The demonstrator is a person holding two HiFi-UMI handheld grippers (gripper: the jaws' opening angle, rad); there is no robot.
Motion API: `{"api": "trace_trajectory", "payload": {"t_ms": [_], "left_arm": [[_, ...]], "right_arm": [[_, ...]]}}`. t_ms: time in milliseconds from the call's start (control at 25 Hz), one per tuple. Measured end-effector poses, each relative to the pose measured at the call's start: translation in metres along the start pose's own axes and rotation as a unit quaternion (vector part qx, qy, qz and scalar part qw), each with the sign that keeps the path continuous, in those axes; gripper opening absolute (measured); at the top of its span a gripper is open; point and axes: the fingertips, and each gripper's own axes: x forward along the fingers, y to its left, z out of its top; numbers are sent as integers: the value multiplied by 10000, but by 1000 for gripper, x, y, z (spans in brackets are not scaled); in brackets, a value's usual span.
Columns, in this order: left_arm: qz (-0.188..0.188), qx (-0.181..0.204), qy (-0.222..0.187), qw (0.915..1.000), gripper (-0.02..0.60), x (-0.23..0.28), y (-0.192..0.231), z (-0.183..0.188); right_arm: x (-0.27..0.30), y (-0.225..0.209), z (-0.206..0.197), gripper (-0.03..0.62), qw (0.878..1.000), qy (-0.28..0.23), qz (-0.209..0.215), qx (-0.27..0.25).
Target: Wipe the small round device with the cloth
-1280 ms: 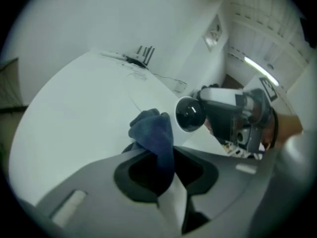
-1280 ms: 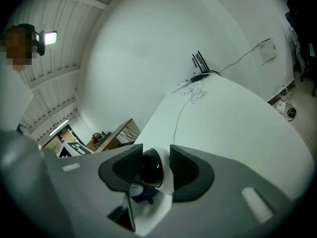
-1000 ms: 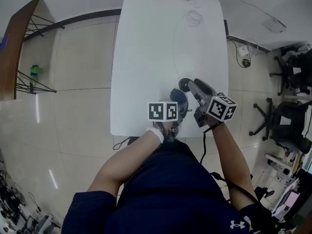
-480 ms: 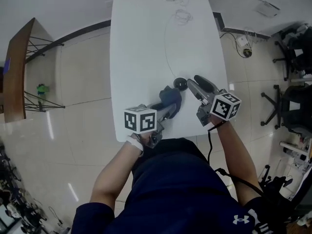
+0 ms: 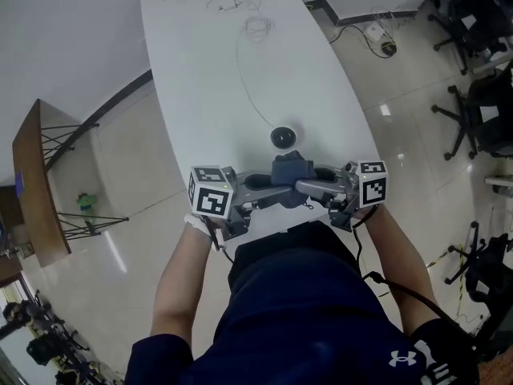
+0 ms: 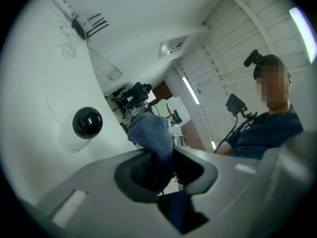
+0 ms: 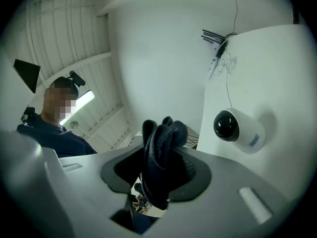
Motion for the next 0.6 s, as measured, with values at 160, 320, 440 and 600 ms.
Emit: {"api": "trace_trajectory", "payload": {"t_ms": [160,320,440,600], "left_arm": [[9,-250,184,9995,113,7,11,-3],[865,288,-171,9957,161,-5,29,16],[2075,1469,-167,9670,113,-19,48,39],[3090,2355,289,9210,108,-11,67,55]], "right_arm": [[-13,-3,1,112,9988,-354,-322,-98],[-61,-23,38,107,9813,-1114,-1448,-607],[-112,-68,74,110,9427,-809,-2907,-1425],[-99,-115,100,112,9262,639,-3131,-2002]]}}
